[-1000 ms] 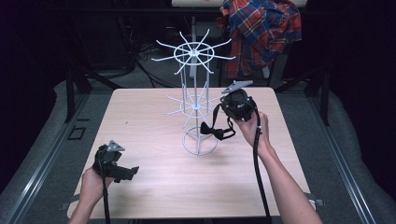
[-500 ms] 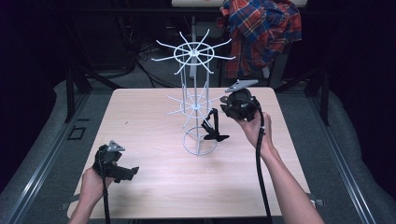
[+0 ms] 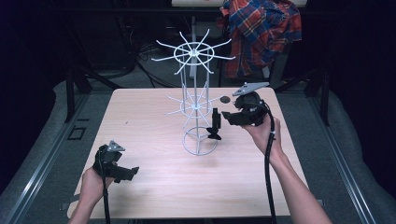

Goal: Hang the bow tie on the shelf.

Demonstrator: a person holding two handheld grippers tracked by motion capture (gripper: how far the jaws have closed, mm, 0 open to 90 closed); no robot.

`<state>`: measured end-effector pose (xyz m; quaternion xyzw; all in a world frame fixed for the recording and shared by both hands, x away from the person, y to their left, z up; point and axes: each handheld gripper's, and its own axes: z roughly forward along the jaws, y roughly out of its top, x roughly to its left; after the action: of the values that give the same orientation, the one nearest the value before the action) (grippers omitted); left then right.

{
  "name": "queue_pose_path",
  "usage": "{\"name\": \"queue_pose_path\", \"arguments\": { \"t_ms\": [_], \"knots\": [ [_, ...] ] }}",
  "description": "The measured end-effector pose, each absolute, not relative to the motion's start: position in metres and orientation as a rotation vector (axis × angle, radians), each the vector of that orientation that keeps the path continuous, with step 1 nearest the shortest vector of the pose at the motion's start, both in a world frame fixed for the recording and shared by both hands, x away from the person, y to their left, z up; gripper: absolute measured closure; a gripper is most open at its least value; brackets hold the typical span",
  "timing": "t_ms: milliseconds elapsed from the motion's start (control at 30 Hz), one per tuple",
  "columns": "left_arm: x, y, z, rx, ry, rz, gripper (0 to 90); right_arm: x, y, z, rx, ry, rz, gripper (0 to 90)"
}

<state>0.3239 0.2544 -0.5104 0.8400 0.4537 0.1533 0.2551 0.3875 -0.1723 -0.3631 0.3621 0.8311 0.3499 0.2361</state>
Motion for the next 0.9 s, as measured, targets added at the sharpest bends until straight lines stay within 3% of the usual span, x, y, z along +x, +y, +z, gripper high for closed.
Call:
{"name": "queue_pose_path", "arguments": {
  "t_ms": [467, 900],
  "knots": [
    [0.324, 0.253, -0.511, 2.282, 1.232, 0.418, 0.2, 0.365, -0.181, -0.386, 0.985, 2.417, 0.884, 15.9],
    [0.324, 0.253, -0.511, 2.292, 1.225, 0.407, 0.1, 0.353, -0.198, -0.420, 1.020, 2.508, 0.803, 11.5]
  ]
}}
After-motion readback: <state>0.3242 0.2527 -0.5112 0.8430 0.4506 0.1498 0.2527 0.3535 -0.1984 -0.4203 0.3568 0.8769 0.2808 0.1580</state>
